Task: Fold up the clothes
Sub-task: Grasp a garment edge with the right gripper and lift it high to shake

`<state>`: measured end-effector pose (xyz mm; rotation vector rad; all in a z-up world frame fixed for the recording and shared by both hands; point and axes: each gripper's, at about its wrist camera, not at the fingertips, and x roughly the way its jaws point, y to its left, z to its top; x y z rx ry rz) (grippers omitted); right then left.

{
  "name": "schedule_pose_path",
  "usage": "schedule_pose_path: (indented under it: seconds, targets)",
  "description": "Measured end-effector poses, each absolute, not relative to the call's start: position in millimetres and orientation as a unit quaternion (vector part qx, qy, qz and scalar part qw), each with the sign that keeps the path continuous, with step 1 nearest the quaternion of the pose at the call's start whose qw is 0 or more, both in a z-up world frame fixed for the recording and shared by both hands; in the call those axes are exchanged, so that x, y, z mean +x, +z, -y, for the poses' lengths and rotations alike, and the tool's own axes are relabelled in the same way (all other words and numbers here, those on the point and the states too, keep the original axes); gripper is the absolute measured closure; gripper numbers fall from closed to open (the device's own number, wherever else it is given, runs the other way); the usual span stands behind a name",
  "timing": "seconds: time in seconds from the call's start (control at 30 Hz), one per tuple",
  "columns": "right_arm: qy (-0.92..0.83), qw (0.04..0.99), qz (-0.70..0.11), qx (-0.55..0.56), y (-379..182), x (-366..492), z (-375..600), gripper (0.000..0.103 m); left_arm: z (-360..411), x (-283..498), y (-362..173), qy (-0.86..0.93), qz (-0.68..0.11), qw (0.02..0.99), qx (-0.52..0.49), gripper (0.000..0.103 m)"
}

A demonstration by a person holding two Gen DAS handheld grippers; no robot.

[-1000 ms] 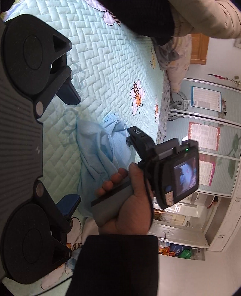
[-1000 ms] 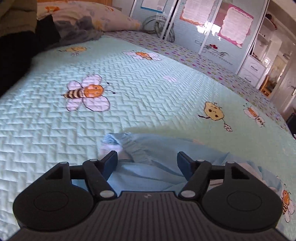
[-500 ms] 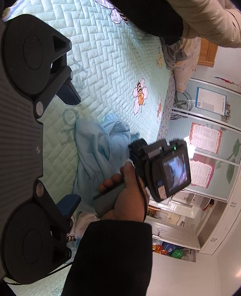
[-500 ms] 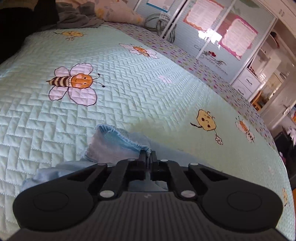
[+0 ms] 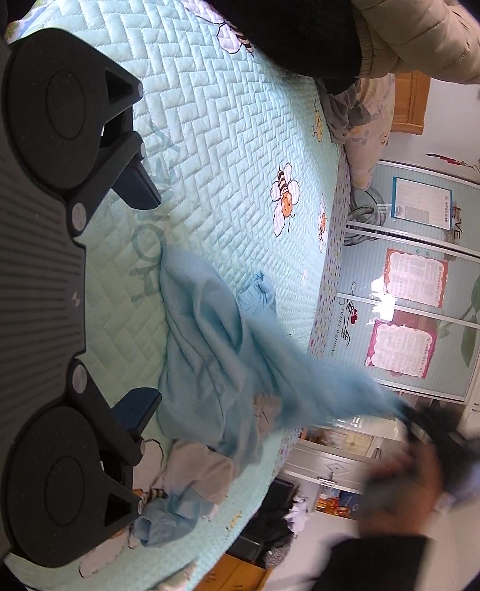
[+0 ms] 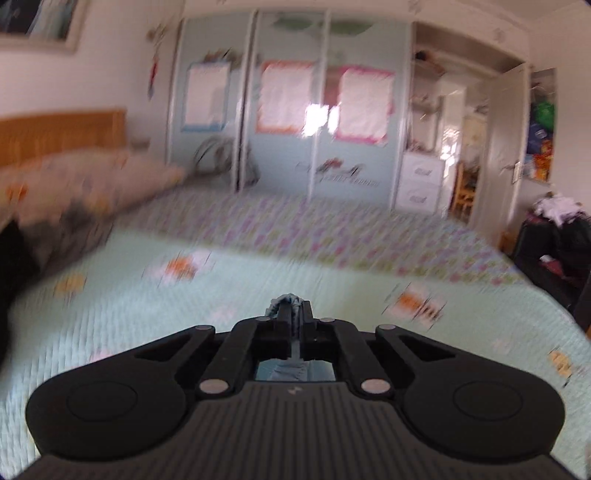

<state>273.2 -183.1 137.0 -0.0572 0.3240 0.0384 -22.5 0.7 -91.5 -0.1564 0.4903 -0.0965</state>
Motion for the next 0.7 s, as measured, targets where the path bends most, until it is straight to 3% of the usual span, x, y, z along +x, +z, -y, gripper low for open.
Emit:
schedule_pose_path:
  seconds: [0.27, 0.37, 0.7]
  targets:
    - [-0.025, 0.999, -0.016, 0.018, 333, 213, 292, 0.099, 9, -32, -87, -0.052, -0.209, 0.975, -0.050, 0.001]
    - [-0.035, 0.999, 0.023, 0.033, 384, 178, 325, 0.099, 14, -38, -85, -0.057, -0.194, 0.979, -0.039, 0.001]
    - [-0.067, 0.993, 0.072, 0.070, 427, 82, 420, 0.099, 28, -59, -76, -0.062, -0.157, 0.986, -0.004, 0.001]
